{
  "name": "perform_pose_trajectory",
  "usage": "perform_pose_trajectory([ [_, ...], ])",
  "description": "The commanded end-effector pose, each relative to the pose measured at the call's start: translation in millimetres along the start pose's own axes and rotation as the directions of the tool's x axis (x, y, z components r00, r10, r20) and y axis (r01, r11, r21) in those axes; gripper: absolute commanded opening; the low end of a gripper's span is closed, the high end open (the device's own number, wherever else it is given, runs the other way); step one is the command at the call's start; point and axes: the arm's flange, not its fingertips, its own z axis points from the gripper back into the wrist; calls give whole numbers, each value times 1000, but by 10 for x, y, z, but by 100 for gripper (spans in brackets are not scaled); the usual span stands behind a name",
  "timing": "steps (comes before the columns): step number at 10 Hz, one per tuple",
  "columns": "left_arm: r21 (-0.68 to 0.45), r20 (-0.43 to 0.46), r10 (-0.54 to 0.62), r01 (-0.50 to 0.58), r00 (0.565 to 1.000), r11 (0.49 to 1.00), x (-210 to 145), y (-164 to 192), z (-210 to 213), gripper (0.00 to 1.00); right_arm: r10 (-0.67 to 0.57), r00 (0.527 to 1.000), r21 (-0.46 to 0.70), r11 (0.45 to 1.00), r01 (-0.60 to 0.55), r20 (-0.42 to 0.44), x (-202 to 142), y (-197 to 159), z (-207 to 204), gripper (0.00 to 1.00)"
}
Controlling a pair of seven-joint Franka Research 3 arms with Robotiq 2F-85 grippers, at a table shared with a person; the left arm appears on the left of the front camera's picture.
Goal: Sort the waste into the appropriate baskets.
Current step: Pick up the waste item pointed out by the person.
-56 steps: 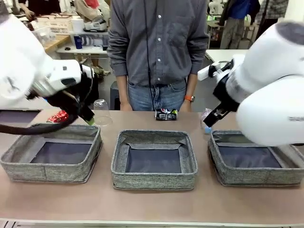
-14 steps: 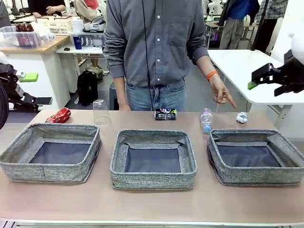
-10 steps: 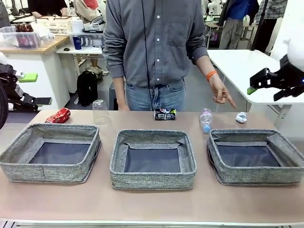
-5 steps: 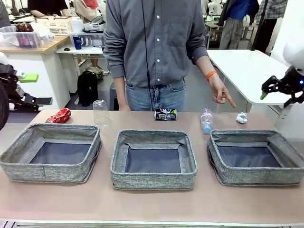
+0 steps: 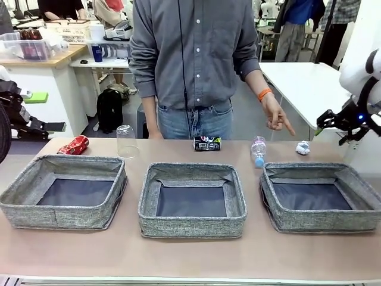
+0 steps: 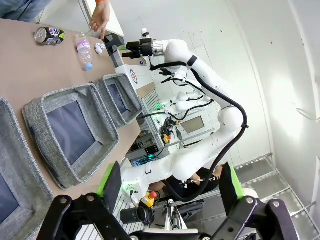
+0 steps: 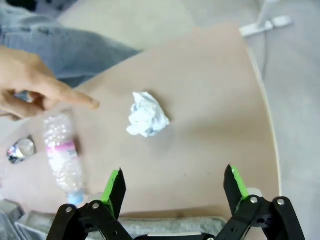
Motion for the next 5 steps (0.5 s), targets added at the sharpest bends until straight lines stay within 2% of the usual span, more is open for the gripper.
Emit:
perform_pose_trajectory([
  [1, -23, 14, -23, 23, 1000, 999, 18, -9, -18, 100, 24, 999, 69, 997, -21, -48, 147, -100, -108, 100],
  [5, -23, 14, -23, 23, 1000, 999, 18, -9, -18, 100, 62, 993, 84, 995, -53, -104, 178, -37, -479, 100],
])
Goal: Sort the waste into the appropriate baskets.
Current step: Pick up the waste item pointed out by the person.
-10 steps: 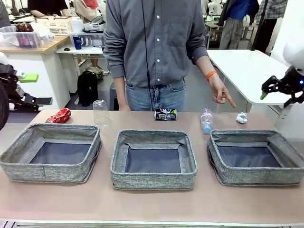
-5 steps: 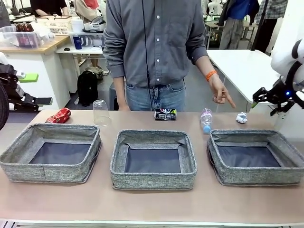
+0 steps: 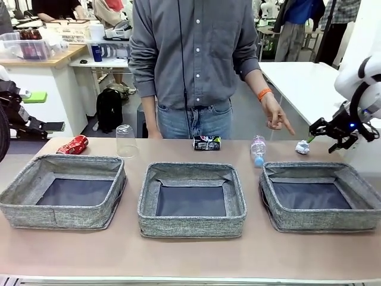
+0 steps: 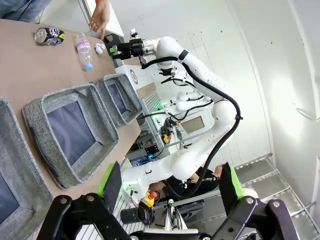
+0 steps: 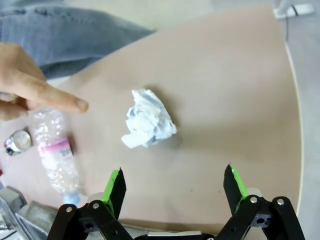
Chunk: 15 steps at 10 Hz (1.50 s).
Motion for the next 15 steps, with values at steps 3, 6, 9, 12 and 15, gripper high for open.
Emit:
perform_pose_trajectory([
  [3, -23, 14, -22, 23, 1000, 999, 18, -10, -19, 100, 74, 997, 28, 997, -74, -2, 111, 92, -177, 100],
  [6, -23, 14, -22, 23, 1000, 999, 18, -10, -19, 100, 90, 996, 39, 995, -89, -19, 136, 163, -287, 100],
  [9, -23, 14, -22, 23, 1000, 999, 18, -10, -19, 100, 88, 996, 16, 996, -88, -8, 143, 213, -344, 100],
  [12, -23, 14, -22, 23, 1000, 999, 18, -10, -19, 100, 86, 996, 27, 996, -86, 25, 129, 214, -349, 0],
  [15, -23, 14, -22, 23, 1000, 999, 18, -10, -19, 100, 83, 996, 19, 996, -83, 28, 123, 200, -337, 13],
])
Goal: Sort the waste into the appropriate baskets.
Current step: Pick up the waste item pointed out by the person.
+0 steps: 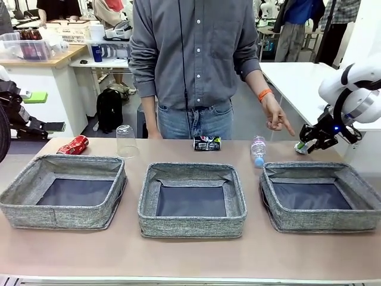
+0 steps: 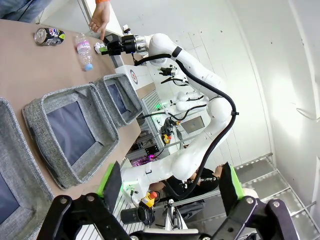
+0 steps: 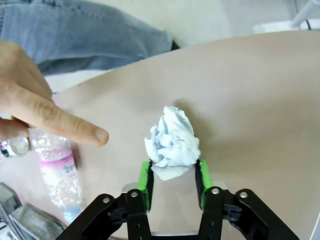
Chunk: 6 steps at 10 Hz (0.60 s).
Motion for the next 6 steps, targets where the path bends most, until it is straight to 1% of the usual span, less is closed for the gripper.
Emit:
perform_pose_trajectory([
  [1, -22, 14, -20, 21, 1000, 1000, 18, -10, -19, 100, 12, 1000, 4, 1000, -12, 15, -13, -23, -21, 3],
  [2, -22, 14, -20, 21, 1000, 1000, 18, -10, -19, 100, 10, 1000, 3, 1000, -10, 13, -16, -27, -22, 0],
  [6, -22, 14, -20, 21, 1000, 1000, 18, -10, -19, 100, 9, 1000, -1, 1000, -9, 5, -23, -48, -8, 0],
])
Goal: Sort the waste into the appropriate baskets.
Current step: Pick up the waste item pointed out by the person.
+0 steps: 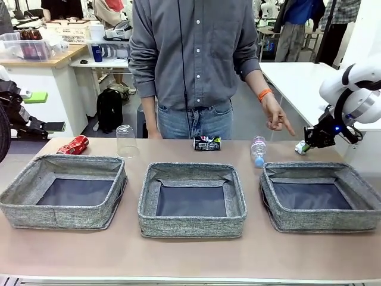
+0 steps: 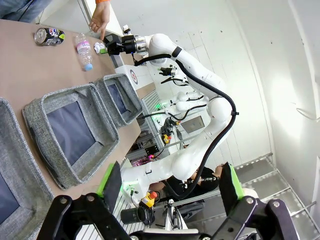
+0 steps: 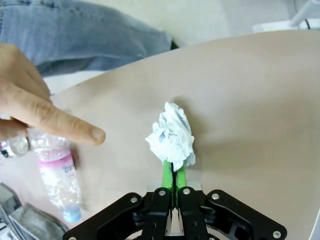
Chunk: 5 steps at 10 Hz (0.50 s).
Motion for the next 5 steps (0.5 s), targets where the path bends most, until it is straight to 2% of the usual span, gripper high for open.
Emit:
perform_pose_trajectory([
  [1, -22, 14, -20, 20, 1000, 1000, 18, -10, -19, 100, 14, 1000, -4, 1000, -14, 10, -29, -25, 18, 0],
  [3, -22, 14, -20, 20, 1000, 1000, 18, -10, -19, 100, 27, 1000, 14, 1000, -27, 14, -101, 78, 279, 0],
  [4, -22, 14, -20, 20, 1000, 1000, 18, -10, -19, 100, -5, 1000, 28, 1000, 5, 24, -193, 232, 609, 0],
  [5, -22, 14, -20, 20, 1000, 1000, 18, -10, -19, 100, -97, 995, -25, 995, 98, 26, -349, 442, 1011, 0],
])
